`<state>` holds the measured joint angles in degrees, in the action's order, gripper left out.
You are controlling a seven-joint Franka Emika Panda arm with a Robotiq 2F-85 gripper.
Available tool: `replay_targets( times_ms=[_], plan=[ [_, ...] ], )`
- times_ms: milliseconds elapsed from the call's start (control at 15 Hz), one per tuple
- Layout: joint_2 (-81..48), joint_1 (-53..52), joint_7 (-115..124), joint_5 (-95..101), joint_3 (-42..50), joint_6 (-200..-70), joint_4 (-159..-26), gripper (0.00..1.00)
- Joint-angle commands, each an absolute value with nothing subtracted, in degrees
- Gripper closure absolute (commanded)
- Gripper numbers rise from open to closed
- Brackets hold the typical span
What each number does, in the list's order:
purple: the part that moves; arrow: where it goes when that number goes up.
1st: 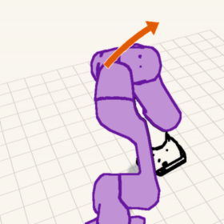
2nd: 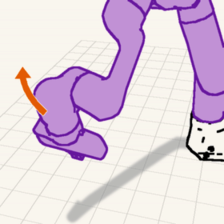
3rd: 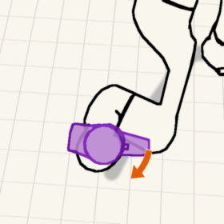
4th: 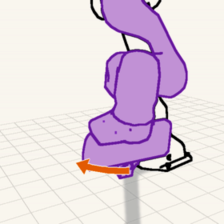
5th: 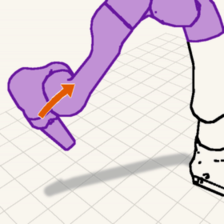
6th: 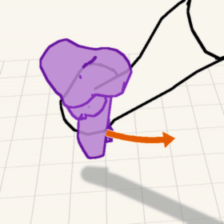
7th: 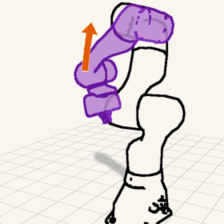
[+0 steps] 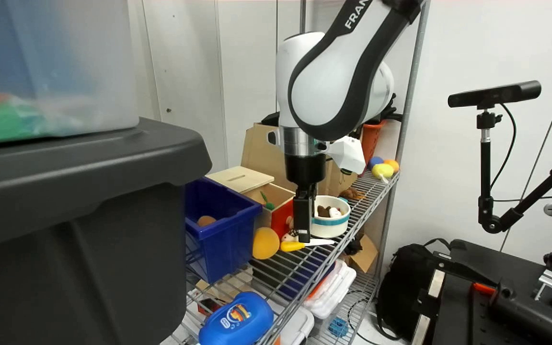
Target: Pick up the white object and put it in the chest drawer
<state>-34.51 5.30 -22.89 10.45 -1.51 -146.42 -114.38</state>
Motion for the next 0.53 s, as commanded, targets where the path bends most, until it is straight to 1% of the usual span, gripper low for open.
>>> replay_targets(
  times_ms=[0, 467],
  plan=[
    [-35.6, 5.6, -23.8, 11.4, -1.4, -147.2, -112.9, 0.0],
    [-36.4, 6.5, -25.0, 10.8, -2.1, -147.1, -111.0, 0.0]
  ],
)
